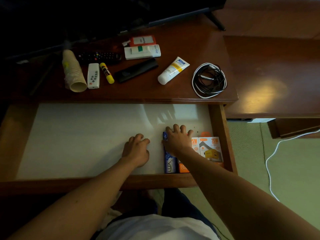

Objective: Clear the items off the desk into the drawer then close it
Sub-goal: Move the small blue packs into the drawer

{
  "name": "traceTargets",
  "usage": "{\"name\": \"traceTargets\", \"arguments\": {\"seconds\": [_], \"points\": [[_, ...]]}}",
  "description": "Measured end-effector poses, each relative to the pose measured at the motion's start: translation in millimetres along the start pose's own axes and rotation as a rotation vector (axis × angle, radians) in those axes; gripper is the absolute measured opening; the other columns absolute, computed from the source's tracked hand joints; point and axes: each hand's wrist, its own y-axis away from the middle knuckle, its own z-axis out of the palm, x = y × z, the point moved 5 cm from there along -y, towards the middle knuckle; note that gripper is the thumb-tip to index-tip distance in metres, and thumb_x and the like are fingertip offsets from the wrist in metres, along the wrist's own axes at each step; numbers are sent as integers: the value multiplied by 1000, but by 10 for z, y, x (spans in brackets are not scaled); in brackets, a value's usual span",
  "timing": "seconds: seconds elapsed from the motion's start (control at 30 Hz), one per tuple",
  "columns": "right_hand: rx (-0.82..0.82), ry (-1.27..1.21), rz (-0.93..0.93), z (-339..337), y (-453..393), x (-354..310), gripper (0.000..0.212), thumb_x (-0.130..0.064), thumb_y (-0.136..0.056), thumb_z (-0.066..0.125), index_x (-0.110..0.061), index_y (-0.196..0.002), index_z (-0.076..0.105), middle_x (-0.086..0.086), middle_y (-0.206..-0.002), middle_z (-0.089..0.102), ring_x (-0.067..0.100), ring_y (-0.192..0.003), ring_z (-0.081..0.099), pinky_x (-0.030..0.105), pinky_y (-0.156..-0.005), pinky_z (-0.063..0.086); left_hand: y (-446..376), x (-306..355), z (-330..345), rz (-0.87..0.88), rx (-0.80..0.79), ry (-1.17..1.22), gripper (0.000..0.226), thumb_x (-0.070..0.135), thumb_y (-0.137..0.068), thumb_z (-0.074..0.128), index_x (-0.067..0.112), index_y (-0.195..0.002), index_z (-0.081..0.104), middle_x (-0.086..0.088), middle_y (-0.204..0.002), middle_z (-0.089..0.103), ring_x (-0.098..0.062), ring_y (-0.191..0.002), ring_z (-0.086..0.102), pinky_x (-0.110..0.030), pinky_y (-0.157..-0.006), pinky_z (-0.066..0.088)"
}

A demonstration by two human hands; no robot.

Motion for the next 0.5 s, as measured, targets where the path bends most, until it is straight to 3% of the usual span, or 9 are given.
{"name": "traceTargets", "arguments": {"seconds": [0.33,0.43,0.5], "points": [[-38,-76,38,29,70,13,62,-52,-97,51,-24,-149,35,10,-150,42,39,-140,29,64,-110,19,2,-8,-76,12,-57,-4,51,22,-94,50,24,-145,47,-4,-157,30,-29,-140,32,-41,-110,37],[-28,-128,67,-16,119,5,64,-51,-98,50,-24,-151,29,11,-153,37,40,-142,28,64,-111,19,19,-18,-183,20,-26,18,50,21,-95,50,23,-144,47,-4,-156,33,-29,-139,33,-42,-110,38],[-1,-137,79,-86,132,-29,58,-49,-98,48,-23,-148,35,10,-151,40,38,-140,31,63,-111,21,27,-39,-286,24,12,38,49,20,-95,50,23,-144,48,-3,-154,35,-28,-138,35,-42,-109,39]]}}
